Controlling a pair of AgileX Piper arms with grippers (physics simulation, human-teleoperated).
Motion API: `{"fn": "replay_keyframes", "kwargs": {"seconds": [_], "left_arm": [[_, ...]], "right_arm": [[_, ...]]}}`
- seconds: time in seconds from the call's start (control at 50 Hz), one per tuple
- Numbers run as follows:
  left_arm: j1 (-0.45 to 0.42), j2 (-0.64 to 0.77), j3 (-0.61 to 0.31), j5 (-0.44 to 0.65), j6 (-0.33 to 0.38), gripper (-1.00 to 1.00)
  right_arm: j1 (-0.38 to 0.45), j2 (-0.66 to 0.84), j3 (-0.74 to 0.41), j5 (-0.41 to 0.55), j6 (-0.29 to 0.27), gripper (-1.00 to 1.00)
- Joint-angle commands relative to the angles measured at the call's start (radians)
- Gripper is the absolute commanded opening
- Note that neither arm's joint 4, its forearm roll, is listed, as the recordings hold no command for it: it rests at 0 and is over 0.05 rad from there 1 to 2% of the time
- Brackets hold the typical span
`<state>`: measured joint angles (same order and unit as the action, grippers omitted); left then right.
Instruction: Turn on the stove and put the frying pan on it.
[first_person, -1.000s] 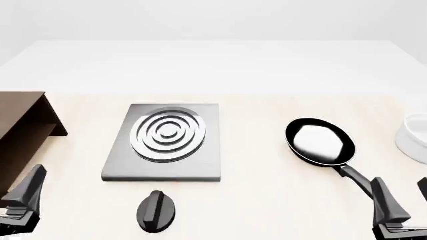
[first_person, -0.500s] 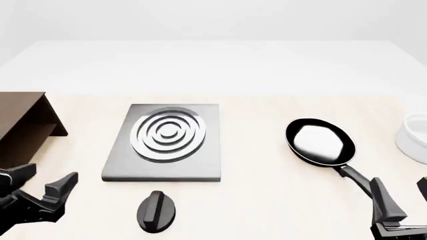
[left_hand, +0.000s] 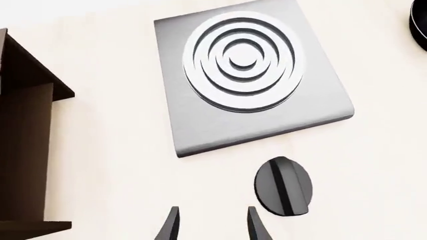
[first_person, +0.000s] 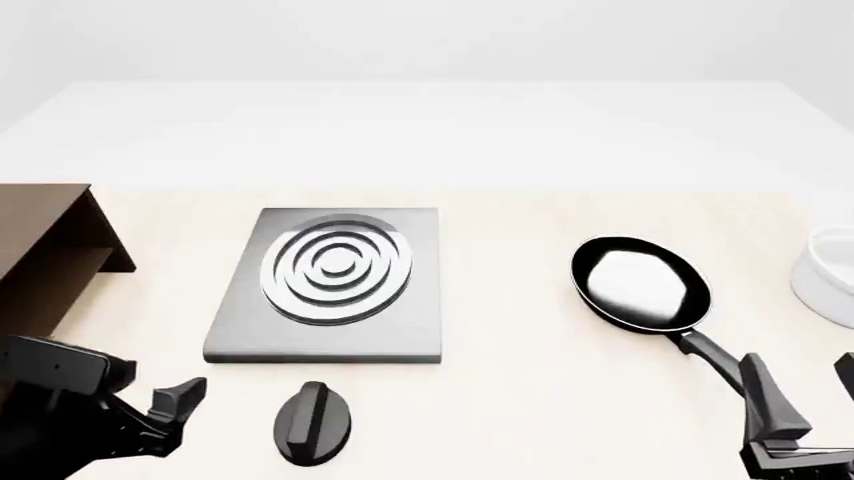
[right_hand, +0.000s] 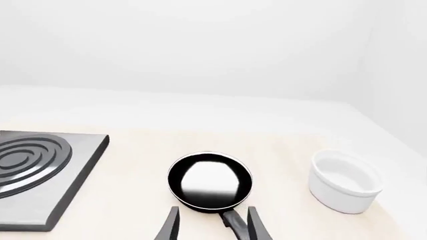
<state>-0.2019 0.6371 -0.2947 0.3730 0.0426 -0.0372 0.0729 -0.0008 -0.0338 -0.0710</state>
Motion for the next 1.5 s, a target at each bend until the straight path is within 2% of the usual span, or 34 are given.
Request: {"fn": "replay_keyframes", "kwargs": {"seconds": [0.02, 0.12, 0.16, 0.26, 0.38, 0.54, 0.66, 1.06, 1.18, 1.2, 1.22, 1.24, 1.26, 1.32, 1.34, 1.36, 1.38, 1.4, 1.44, 1.48, 1.5], "left_arm": [[-0.061, 0.122, 0.053, -0.125, -0.069, 1.00], [-0.039, 0.185, 0.074, -0.207, -0.055, 1.00], [-0.038, 0.241, 0.092, -0.273, -0.061, 1.00], [-0.058, 0.289, 0.113, -0.328, -0.081, 1.00], [-0.070, 0.323, 0.115, -0.355, -0.096, 1.00], [-0.080, 0.411, 0.158, -0.460, -0.109, 1.00], [-0.126, 0.457, 0.167, -0.499, -0.140, 1.00], [-0.129, 0.593, 0.155, -0.633, -0.144, 1.00], [-0.190, 0.635, 0.182, -0.689, -0.216, 1.00], [-0.213, 0.632, 0.186, -0.693, -0.250, 1.00], [-0.277, 0.648, 0.195, -0.717, -0.342, 1.00], [-0.265, 0.648, 0.196, -0.723, -0.331, 1.00], [-0.293, 0.660, 0.204, -0.744, -0.378, 1.00], [-0.321, 0.667, 0.213, -0.761, -0.410, 1.00], [-0.372, 0.684, 0.225, -0.787, -0.479, 1.00], [-0.365, 0.678, 0.222, -0.781, -0.470, 1.00], [-0.399, 0.691, 0.232, -0.806, -0.526, 1.00], [-0.429, 0.699, 0.243, -0.828, -0.567, 1.00], [-0.432, 0.694, 0.246, -0.831, -0.574, 1.00], [-0.479, 0.727, 0.272, -0.900, -0.653, 1.00], [-0.483, 0.731, 0.274, -0.911, -0.657, 1.00]], "right_arm": [[0.001, 0.004, 0.000, -0.002, -0.001, 1.00], [0.000, -0.003, 0.000, 0.007, 0.003, 1.00], [-0.001, 0.003, 0.000, 0.001, 0.003, 1.00], [-0.008, 0.019, 0.000, -0.013, -0.001, 1.00], [-0.012, 0.027, 0.000, -0.012, 0.007, 1.00], [-0.020, 0.006, 0.000, 0.005, 0.005, 1.00], [-0.020, -0.031, -0.001, 0.041, 0.004, 1.00], [-0.012, -0.009, -0.001, 0.018, 0.001, 1.00], [-0.015, -0.012, -0.001, 0.021, -0.001, 1.00], [-0.015, -0.012, -0.001, 0.021, -0.001, 1.00], [-0.012, -0.018, 0.000, 0.028, -0.007, 1.00], [-0.013, -0.011, 0.000, 0.024, -0.006, 1.00], [-0.014, -0.010, 0.000, 0.023, -0.005, 1.00], [-0.015, -0.019, 0.000, 0.032, -0.005, 1.00], [-0.014, -0.020, 0.000, 0.034, -0.007, 1.00], [-0.014, -0.016, 0.000, 0.029, -0.006, 1.00], [-0.014, 0.028, 0.000, -0.014, -0.007, 1.00], [-0.015, 0.027, 0.000, -0.013, -0.007, 1.00], [-0.017, 0.053, 0.000, -0.037, -0.006, 1.00], [-0.019, 0.017, 0.000, 0.001, -0.006, 1.00], [-0.020, 0.023, 0.000, -0.004, -0.005, 1.00]]}}
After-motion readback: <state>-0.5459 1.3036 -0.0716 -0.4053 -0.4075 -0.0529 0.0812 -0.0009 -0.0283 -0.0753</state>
